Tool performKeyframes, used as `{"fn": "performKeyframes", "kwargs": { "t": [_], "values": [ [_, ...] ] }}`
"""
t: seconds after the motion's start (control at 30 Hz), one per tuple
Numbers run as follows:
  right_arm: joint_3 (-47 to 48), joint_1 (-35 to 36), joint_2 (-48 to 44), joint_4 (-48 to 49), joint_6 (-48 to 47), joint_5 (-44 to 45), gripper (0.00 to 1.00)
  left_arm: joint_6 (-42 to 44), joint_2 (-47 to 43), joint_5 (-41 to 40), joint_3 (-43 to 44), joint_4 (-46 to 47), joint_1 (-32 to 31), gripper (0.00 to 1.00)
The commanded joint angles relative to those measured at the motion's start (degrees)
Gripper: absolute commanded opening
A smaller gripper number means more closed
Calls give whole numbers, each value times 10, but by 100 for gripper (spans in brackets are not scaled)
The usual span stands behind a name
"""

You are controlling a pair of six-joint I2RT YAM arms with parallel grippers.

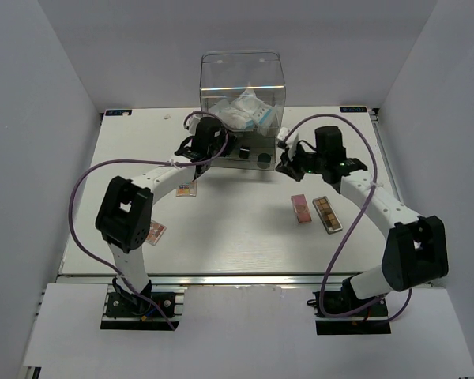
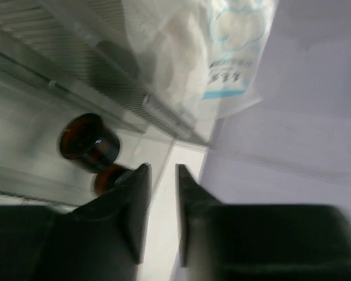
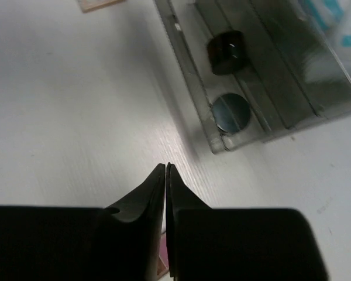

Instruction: Organize the makeup

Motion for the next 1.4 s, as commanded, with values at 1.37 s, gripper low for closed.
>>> {"fn": "performKeyframes", "kwargs": {
  "t": [1.37],
  "values": [
    [303,119,244,-44,-138,101,0,106,-493,-121,-382,-125,41,8]
  ]
}}
